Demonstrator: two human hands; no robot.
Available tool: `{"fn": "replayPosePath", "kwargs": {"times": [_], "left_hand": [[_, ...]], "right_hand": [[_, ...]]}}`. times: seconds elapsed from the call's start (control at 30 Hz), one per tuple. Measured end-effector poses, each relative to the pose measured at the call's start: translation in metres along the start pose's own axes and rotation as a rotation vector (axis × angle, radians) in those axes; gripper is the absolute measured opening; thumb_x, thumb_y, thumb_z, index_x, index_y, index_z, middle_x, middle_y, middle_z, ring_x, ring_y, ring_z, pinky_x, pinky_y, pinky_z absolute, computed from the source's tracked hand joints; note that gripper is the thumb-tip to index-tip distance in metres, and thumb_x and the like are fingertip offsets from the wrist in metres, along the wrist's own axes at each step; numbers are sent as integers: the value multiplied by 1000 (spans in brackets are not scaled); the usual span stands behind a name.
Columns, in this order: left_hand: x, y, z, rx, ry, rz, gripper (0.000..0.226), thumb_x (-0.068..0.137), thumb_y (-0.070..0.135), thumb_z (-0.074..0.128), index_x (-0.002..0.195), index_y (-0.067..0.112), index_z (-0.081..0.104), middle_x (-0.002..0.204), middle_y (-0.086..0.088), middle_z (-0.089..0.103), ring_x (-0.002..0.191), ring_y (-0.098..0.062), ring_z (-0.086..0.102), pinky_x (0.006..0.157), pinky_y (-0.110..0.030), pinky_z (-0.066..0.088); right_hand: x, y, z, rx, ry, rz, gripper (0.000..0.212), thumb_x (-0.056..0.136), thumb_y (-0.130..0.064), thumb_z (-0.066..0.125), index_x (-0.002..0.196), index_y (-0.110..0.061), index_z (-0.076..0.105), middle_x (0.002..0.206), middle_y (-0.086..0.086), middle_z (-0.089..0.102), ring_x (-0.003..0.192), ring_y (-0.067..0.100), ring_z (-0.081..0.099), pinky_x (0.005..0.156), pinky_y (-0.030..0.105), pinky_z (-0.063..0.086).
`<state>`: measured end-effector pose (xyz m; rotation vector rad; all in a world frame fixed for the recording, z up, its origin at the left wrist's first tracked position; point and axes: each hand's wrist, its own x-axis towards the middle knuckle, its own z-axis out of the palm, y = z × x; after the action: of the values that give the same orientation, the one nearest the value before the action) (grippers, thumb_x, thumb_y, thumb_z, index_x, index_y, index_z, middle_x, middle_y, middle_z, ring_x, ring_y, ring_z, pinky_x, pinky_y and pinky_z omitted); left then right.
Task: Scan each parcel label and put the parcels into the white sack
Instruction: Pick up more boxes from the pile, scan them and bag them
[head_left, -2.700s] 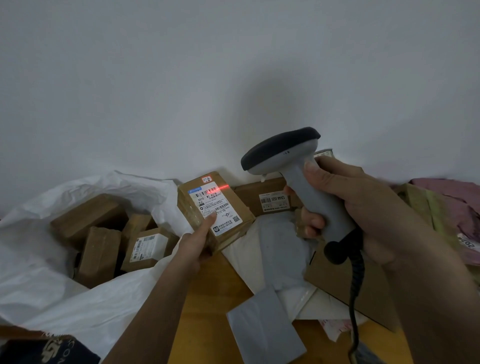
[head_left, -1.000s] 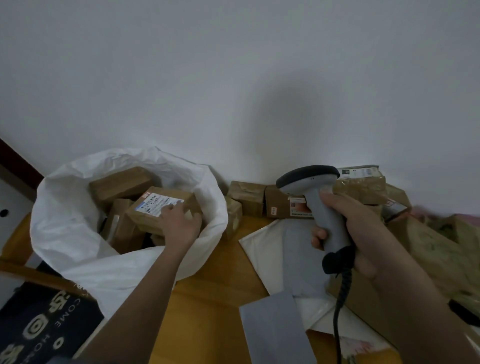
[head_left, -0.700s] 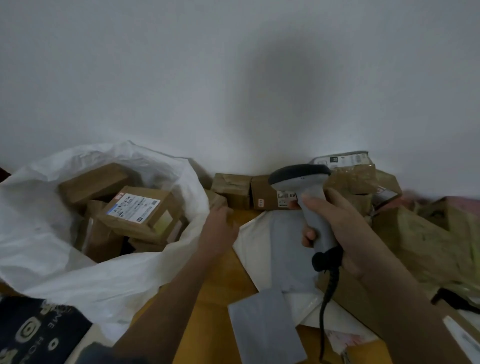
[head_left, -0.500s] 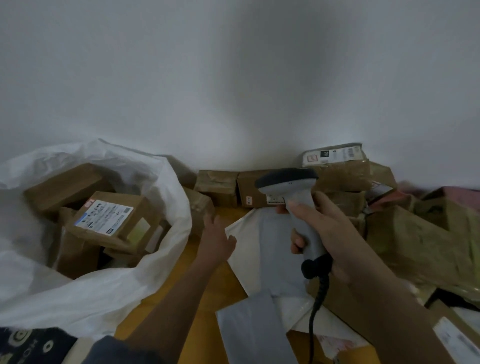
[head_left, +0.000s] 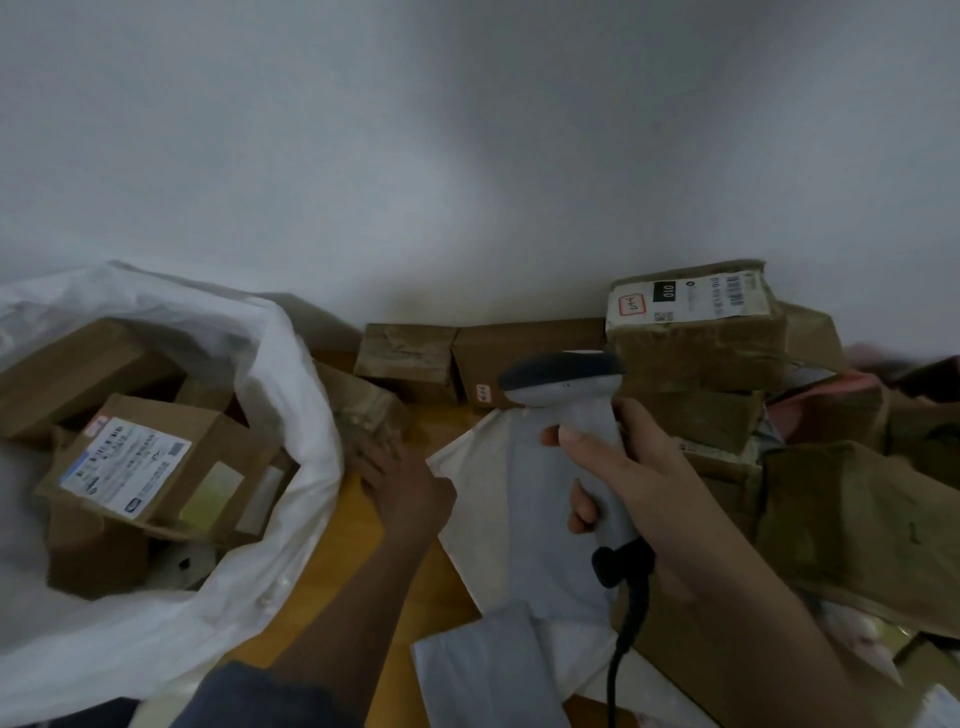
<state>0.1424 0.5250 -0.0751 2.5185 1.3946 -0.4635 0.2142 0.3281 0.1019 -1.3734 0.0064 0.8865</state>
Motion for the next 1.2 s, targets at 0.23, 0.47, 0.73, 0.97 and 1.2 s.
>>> {"fn": "replayPosePath", "kwargs": {"times": [0.23, 0.47, 0.73, 0.97, 1.2], "left_hand": [[5, -12, 5, 653, 132, 201, 57, 96, 27, 45, 145, 3, 28, 152, -28, 15, 139, -43, 24, 112, -45, 29], [47, -28, -5, 1316, 182, 526, 85, 96, 39, 49, 156, 12, -5, 161, -19, -9, 147, -44, -9, 116, -62, -5], [56, -13, -24, 1515, 139, 598, 83, 96, 45, 47, 156, 14, 0, 162, -19, -2, 147, -44, -7, 119, -56, -6], [36, 9, -30, 1479, 184, 708, 79, 91, 36, 57, 152, 8, 16, 153, -23, 22, 144, -42, 16, 118, -56, 8], [-1, 32, -41, 1202, 199, 730, 87, 88, 36, 63, 154, 11, 12, 146, -24, 22, 139, -45, 19, 117, -59, 9]], "right_hand": [[8, 8, -6, -5, 24, 19, 26, 91, -22, 63, 115, -18, 54, 109, 23, 62, 55, 15, 55, 56, 27, 51], [8, 9, -13, 11, 39, 34, 32, 87, -25, 64, 116, -17, 53, 107, 22, 63, 54, 14, 54, 57, 28, 50], [13, 11, -20, -6, 65, 56, 29, 90, -24, 63, 116, -18, 53, 107, 24, 63, 54, 15, 54, 59, 30, 50], [10, 10, -20, -12, 79, 55, 28, 91, -24, 63, 116, -18, 53, 105, 24, 64, 54, 15, 55, 58, 30, 50], [-4, 6, -13, 31, 95, 24, 28, 91, -21, 62, 116, -13, 53, 108, 29, 60, 51, 16, 52, 54, 31, 49]]}}
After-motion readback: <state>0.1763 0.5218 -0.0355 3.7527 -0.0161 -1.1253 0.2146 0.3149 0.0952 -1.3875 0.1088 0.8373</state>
